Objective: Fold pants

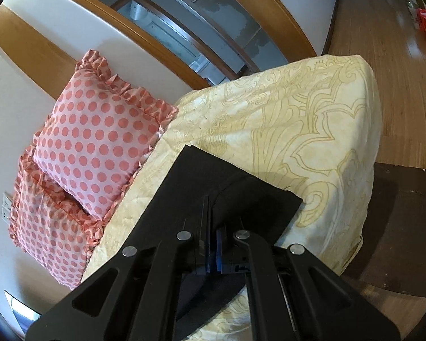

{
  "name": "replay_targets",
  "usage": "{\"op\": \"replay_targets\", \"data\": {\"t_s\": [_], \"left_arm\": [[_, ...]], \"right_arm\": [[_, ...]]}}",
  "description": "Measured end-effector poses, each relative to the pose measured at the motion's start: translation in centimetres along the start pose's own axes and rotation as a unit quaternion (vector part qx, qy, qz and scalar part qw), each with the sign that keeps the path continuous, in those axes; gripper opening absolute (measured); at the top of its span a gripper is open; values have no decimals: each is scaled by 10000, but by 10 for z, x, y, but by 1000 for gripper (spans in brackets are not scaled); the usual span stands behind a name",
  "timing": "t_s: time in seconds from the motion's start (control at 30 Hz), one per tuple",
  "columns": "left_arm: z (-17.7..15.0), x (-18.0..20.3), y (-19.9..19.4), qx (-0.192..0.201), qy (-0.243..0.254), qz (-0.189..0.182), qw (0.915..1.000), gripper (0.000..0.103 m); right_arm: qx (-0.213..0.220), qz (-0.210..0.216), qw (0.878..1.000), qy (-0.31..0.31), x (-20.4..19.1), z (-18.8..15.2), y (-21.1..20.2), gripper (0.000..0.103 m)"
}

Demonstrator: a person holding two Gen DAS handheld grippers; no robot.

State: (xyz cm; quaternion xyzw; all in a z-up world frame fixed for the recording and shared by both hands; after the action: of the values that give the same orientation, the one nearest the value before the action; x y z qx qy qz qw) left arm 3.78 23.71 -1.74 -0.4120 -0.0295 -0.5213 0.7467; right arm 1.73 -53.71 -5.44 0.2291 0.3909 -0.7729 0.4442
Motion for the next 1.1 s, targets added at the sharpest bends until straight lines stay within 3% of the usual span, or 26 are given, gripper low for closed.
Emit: {"op": "replay_targets", "data": {"t_s": [0.23,0.73,1.1], "left_arm": [[-6,-4,-11,91,-1,-123,9999,9],[-7,-2,-6,26,103,-91,9999,13],[-2,-4,-7,-106,259,-182,9994,8]], "right_arm": [[329,44,9994,-22,-9,4,-17,3],[-45,-219,9997,91,12,-9,2,3],[-6,-179,9998,-128,4,-2,-2,3]]}}
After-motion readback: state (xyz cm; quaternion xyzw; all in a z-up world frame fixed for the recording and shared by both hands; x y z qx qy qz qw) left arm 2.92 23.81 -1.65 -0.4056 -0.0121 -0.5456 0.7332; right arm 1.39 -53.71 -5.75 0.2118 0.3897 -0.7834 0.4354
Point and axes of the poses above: each gripper's, at about its wrist camera, not at the fingertips, and y roughly the way its jaws point, x to its right, z to its top, the point moved 6 cm from there along y, roughly the way its jaws point, and after that the axes turned 6 degrees about x, right-handed, at the moved point
